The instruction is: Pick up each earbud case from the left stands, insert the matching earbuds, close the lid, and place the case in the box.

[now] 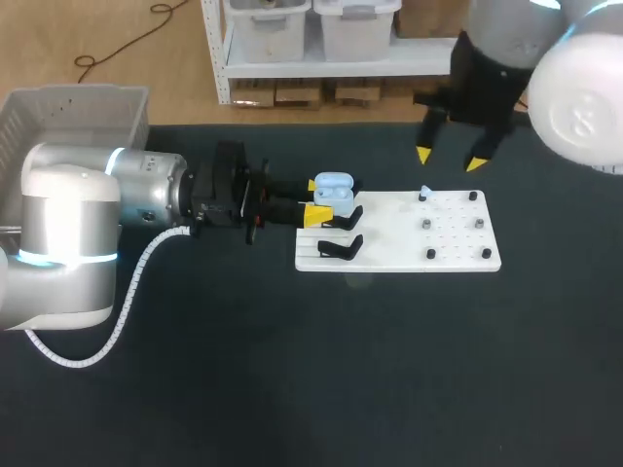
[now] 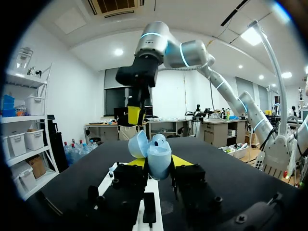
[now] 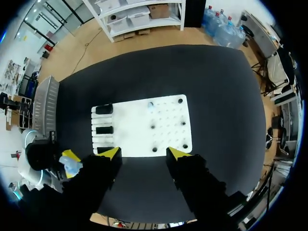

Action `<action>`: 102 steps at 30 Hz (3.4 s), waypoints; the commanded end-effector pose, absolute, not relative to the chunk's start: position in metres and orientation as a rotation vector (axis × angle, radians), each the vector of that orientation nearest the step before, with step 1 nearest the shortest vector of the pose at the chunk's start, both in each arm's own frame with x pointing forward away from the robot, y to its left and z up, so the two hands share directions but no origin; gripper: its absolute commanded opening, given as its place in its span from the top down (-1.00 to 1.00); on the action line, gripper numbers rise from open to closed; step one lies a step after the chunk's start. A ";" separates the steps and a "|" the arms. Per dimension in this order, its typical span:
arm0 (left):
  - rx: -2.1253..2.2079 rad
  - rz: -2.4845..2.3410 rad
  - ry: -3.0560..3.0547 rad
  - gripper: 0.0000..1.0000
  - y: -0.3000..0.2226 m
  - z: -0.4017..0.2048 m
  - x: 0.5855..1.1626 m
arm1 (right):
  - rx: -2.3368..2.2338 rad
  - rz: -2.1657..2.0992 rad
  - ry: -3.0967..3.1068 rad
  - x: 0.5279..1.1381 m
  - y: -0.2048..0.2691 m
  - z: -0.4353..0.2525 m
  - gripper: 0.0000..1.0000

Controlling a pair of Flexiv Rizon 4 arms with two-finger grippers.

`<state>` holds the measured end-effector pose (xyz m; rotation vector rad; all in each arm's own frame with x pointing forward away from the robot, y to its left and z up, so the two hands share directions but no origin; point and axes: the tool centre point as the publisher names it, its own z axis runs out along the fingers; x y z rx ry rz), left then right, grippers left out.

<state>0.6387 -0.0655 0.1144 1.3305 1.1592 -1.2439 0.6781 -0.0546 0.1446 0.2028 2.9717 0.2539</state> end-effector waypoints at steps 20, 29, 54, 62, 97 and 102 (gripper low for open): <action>1.331 -1.245 1.158 1.00 -0.065 0.114 0.639 | 0.152 0.140 2.985 0.744 -0.065 0.055 0.00; 1.331 -1.245 1.158 1.00 -0.065 0.114 0.639 | 0.139 0.169 2.992 0.753 -0.062 0.040 0.07; 1.331 -1.245 1.158 1.00 -0.065 0.114 0.639 | 0.181 0.243 3.035 0.758 -0.060 0.018 0.18; 1.331 -1.245 1.158 1.00 -0.065 0.114 0.639 | 0.186 0.257 3.042 0.758 -0.059 0.015 0.24; 1.331 -1.245 1.158 1.00 -0.065 0.114 0.639 | 0.204 0.243 3.053 0.753 -0.057 0.018 1.00; 1.331 -1.245 1.158 1.00 -0.065 0.114 0.639 | 0.207 0.238 3.049 0.742 -0.058 0.036 1.00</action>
